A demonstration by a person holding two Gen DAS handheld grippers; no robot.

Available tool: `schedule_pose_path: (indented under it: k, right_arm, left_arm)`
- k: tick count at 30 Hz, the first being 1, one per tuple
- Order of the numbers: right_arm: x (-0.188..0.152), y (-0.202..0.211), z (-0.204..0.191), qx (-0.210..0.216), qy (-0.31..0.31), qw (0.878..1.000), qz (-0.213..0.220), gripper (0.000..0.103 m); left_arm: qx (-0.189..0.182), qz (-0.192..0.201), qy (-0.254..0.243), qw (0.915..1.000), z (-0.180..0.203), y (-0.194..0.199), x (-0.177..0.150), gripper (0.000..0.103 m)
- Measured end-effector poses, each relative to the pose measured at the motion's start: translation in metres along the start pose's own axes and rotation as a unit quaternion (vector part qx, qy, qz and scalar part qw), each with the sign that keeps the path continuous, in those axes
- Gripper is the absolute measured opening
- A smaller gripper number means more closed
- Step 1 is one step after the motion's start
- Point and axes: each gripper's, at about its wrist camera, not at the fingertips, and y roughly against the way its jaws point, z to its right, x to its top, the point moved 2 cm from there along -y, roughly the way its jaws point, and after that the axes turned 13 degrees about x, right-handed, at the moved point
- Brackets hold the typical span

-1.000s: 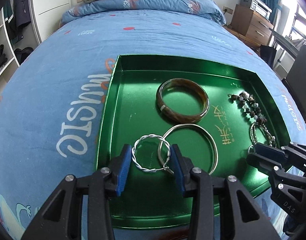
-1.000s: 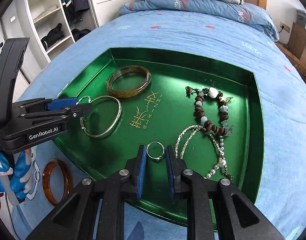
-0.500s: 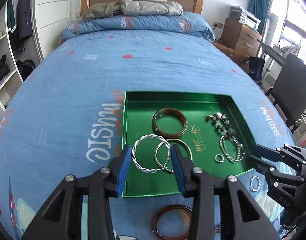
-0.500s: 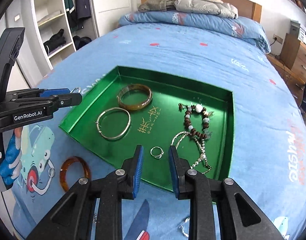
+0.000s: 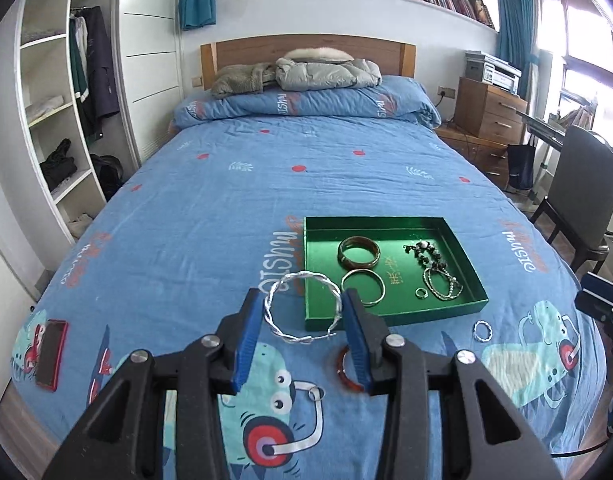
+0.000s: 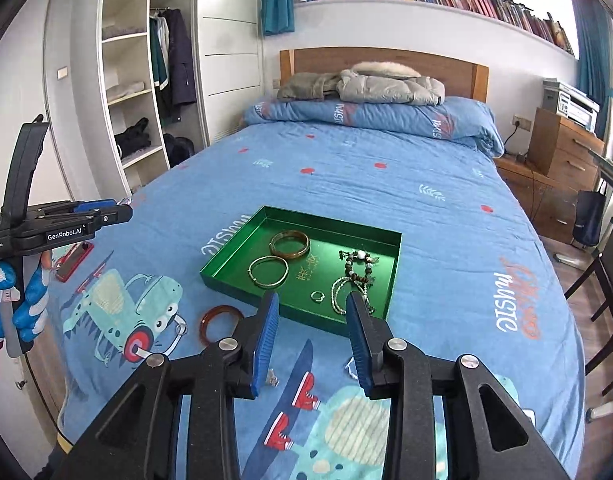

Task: Organize jewelry

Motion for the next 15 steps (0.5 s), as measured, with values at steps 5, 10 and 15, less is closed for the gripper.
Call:
schedule_pose_path:
  k: [5,10,15]
  right_arm:
    - [-0.032,0.038,-0.018,0.0,-0.006,1.0,0.011,0.036]
    - [-0.058,0.067,-0.034,-0.001,-0.014,1.0,0.022,0.037]
    - [-0.071,0.084,-0.048,-0.005,-0.016,0.999,0.032,0.037]
  left_arm:
    - [0.043,0.031,0.006,0.9986,-0.005,0.048,-0.03,0.039]
    - [0.061,0.055,0.006,0.9966,-0.005,0.085,-0.059,0.039]
    - [0.077,0.07,-0.002,0.9946,-0.005,0.105,-0.077,0.039]
